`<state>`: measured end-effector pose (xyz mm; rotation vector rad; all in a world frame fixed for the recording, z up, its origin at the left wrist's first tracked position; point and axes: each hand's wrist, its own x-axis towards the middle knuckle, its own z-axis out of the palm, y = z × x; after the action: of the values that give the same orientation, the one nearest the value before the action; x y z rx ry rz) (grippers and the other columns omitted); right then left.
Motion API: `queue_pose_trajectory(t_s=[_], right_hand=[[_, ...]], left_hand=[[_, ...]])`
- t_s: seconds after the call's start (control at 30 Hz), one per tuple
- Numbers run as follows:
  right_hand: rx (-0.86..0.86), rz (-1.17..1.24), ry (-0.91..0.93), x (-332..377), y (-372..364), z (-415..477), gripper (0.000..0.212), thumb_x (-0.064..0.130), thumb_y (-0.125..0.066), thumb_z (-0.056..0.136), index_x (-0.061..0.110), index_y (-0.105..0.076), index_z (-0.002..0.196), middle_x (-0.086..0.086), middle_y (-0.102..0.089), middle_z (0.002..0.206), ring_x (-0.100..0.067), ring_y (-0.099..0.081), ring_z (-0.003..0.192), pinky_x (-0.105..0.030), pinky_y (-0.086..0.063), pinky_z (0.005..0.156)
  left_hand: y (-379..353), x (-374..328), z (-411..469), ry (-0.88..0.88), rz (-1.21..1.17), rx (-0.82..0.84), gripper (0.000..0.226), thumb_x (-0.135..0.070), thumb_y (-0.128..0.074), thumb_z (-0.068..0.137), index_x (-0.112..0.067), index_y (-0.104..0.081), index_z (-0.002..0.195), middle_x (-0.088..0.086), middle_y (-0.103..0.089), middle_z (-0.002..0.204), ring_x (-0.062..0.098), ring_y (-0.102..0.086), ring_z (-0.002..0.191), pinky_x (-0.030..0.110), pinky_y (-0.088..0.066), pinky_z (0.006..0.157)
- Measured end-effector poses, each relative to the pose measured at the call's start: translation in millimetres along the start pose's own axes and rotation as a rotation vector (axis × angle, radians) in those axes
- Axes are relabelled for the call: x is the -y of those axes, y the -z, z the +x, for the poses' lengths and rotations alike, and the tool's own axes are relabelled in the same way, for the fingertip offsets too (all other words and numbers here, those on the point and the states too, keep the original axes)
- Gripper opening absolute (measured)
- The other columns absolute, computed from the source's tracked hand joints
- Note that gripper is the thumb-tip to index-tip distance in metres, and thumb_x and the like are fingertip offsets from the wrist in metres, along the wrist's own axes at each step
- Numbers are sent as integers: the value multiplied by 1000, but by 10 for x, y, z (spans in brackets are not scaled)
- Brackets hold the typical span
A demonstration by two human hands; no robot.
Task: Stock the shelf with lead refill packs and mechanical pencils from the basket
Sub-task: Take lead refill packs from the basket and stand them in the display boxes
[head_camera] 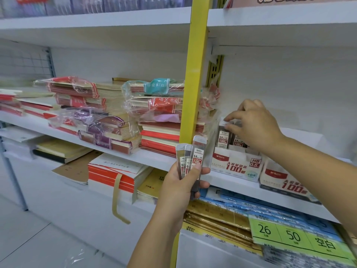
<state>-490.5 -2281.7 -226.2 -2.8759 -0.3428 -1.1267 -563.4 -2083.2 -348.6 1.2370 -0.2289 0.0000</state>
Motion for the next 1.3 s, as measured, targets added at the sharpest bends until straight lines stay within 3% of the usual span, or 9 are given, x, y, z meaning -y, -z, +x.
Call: queue_pose_trajectory(t_s=[0.17, 0.27, 0.37, 0.43, 0.53, 0.7, 0.9, 1.13, 1.3], right_hand=[[-39, 179, 49, 150, 157, -226, 24, 33, -58, 94, 25, -70, 112, 10, -55, 95, -9, -48, 93, -23, -35, 75], [163, 565, -7, 337, 296, -428, 19, 38, -60, 90, 38, -67, 108, 20, -67, 93, 5, -60, 81, -11, -43, 71], [387, 845, -105, 492, 327, -576, 20, 33, -65, 89, 37, -63, 109, 7, -73, 89, -3, -67, 73, -25, -56, 67], [381, 922, -152, 515, 320, -621, 18, 20, -67, 90, 28, -64, 106, 1, -74, 84, -9, -68, 69, -30, -56, 66], [238, 985, -233, 408, 385, -585, 14, 16, -65, 90, 24, -64, 101, 6, -74, 82, -8, -68, 67, -20, -54, 57], [-83, 812, -168, 147, 557, -367, 16, 20, -64, 92, 34, -57, 93, 9, -70, 86, -3, -66, 73, -12, -52, 58], [-7, 475, 33, 163, 435, -321, 21, 26, -64, 90, 43, -53, 93, 22, -61, 84, 9, -58, 82, -12, -44, 62], [140, 400, -70, 131, 144, -191, 16, 26, -71, 86, 31, -62, 98, 14, -64, 95, -6, -59, 88, -27, -49, 75], [153, 514, -152, 143, 43, -195, 37, 18, -72, 85, 37, -54, 111, 21, -59, 87, 6, -56, 77, -11, -38, 59]], left_hand=[[-10, -21, -25, -4, 10, 28, 25, -38, -63, 95, -35, -60, 120, -4, -78, 103, 8, -72, 75, 21, -52, 57], [-44, -40, -45, -24, 14, 72, 31, -42, -66, 90, -35, -61, 120, -2, -78, 104, 9, -70, 74, 21, -52, 57], [-86, -53, -65, -25, 16, 115, 42, -47, -68, 82, -33, -62, 121, 0, -78, 105, 10, -69, 73, 22, -51, 56], [-106, -52, -76, -23, 22, 125, 44, -48, -68, 81, -31, -62, 121, 0, -78, 105, 9, -69, 73, 22, -51, 57], [-109, -56, -83, -5, 13, 115, 42, -47, -64, 86, -31, -60, 124, -1, -78, 105, 9, -68, 72, 22, -52, 58], [-34, -58, -49, 27, -18, 61, 22, -25, -50, 104, -31, -57, 125, 1, -78, 104, 10, -68, 68, 25, -50, 58], [10, -67, -42, 23, 9, 41, 21, -28, -49, 105, -33, -56, 124, -2, -78, 104, 10, -69, 71, 25, -52, 60], [32, -62, -46, 8, 29, 62, 21, -30, -48, 104, -35, -56, 124, -4, -78, 106, 9, -71, 75, 22, -55, 61], [42, -66, -25, -14, 14, 52, 21, -31, -48, 104, -36, -55, 124, -5, -78, 105, 9, -71, 75, 22, -54, 59]])
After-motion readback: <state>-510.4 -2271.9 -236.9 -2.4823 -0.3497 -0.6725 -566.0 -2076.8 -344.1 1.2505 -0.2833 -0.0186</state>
